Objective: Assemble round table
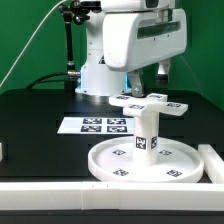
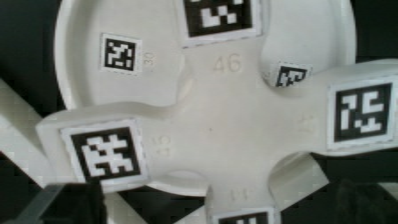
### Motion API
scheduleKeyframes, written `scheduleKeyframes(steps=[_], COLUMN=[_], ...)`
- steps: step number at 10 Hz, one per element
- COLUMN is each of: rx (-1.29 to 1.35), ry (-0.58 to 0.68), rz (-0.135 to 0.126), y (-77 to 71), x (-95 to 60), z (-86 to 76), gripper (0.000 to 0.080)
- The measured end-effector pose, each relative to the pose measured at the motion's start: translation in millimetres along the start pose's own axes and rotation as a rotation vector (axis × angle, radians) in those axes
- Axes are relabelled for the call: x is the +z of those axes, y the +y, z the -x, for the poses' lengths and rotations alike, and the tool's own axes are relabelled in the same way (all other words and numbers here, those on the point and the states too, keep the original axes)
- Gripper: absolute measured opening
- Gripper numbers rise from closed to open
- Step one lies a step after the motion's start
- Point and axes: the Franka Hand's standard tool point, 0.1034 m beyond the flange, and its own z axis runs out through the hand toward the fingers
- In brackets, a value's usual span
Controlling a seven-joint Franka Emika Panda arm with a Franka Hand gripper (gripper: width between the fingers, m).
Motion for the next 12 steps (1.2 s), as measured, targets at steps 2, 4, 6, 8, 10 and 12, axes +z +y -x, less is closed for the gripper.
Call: scheduleKeyframes(steps=[2, 4, 6, 8, 10, 12], rx=[-0.261, -0.416, -0.530, -0.671, -0.785, -0.780], ry=[-0.008, -0.020, -0.033, -0.053, -0.077, -0.083], rz=[0.035, 0.040, 0.042, 0.039, 0.033, 0.021], y=[-1.1, -1.0, 1.3, 1.2, 0.0, -2.2], x=[1.3, 1.1, 1.2, 4.3, 7.7, 14.2], z=[-1.6, -2.2, 1.1, 3.7, 4.8, 7.5], gripper=[0.0649, 0.0649, 0.0649, 0.0649, 0.0649, 0.0649])
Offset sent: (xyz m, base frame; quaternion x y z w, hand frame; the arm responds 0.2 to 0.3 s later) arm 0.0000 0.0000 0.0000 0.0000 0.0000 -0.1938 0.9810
